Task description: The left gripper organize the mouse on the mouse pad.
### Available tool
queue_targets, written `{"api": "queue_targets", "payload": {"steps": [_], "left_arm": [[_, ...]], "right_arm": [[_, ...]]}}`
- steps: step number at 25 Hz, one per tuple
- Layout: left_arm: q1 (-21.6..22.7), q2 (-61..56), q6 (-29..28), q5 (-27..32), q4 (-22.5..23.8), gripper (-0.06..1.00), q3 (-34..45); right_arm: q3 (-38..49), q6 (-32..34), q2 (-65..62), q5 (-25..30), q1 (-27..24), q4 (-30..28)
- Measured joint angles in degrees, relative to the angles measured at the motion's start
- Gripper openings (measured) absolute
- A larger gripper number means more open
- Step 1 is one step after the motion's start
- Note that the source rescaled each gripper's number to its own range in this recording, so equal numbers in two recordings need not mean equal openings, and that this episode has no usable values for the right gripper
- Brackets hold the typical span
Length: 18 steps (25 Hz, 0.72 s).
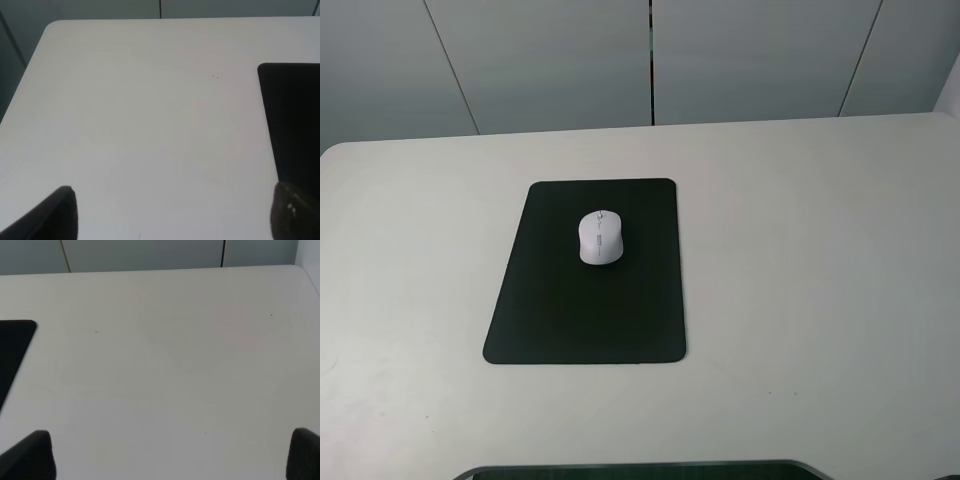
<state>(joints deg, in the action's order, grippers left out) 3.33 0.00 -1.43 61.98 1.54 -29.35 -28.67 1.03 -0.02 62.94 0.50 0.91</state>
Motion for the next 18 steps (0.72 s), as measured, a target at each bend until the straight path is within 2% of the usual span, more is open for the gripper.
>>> {"api": "queue_targets", "payload": {"steps": [18], "left_arm": [[0.00,0.00,0.00,0.00,0.00,0.94,0.00]], "right_arm": [[0.00,0.00,0.00,0.00,0.00,0.00]]}}
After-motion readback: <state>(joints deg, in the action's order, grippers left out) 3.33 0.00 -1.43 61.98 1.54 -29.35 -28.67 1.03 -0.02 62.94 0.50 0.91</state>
